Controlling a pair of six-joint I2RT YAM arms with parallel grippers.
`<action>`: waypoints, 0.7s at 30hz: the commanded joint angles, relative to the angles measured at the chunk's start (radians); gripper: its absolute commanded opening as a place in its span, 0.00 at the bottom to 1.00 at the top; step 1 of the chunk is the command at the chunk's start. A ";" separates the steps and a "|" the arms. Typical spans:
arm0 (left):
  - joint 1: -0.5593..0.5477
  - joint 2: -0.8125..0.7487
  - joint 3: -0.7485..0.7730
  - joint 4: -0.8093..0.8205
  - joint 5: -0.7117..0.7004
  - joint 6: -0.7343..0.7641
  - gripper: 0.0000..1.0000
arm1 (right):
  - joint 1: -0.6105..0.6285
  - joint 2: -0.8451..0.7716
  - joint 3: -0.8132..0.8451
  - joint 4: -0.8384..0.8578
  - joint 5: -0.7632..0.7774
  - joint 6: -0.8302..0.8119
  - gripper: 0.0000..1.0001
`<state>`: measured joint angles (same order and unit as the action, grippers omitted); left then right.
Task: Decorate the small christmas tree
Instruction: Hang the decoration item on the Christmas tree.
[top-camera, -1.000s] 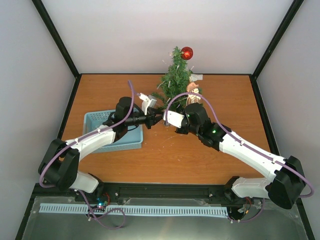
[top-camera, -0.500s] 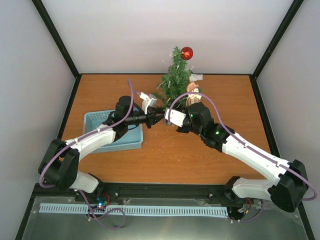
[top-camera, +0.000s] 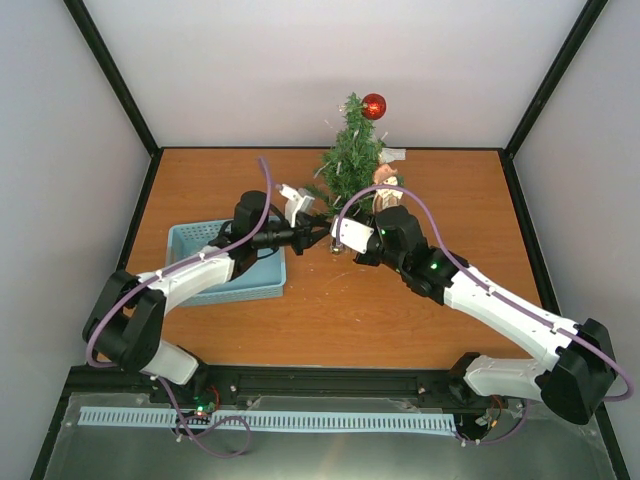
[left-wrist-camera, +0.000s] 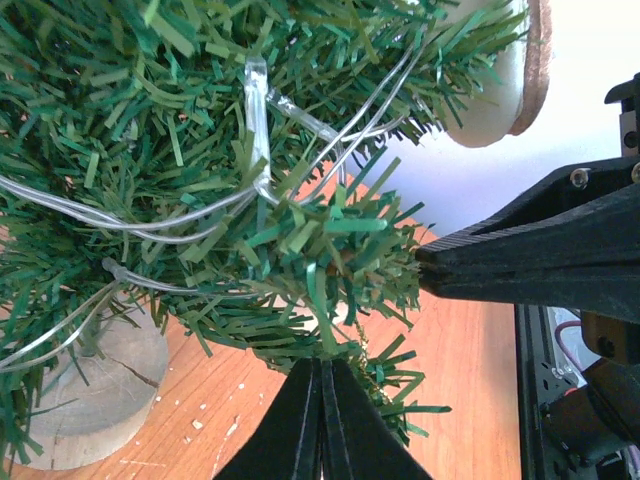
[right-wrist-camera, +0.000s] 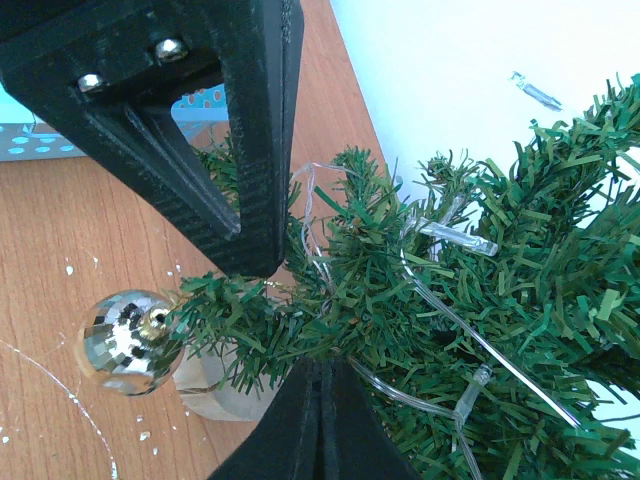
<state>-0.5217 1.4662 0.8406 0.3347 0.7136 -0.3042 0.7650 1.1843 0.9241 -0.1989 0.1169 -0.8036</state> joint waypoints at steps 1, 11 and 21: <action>0.006 0.012 0.038 0.034 0.045 0.000 0.01 | -0.007 -0.009 -0.012 0.003 0.008 0.015 0.03; 0.006 -0.024 0.006 0.139 0.090 -0.077 0.01 | -0.007 -0.072 -0.050 0.037 -0.072 0.092 0.06; 0.005 -0.028 -0.009 0.175 0.124 -0.104 0.01 | -0.008 -0.094 -0.076 0.058 -0.104 0.114 0.06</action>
<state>-0.5217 1.4506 0.8345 0.4507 0.7998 -0.3885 0.7616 1.1034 0.8608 -0.1722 0.0299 -0.7120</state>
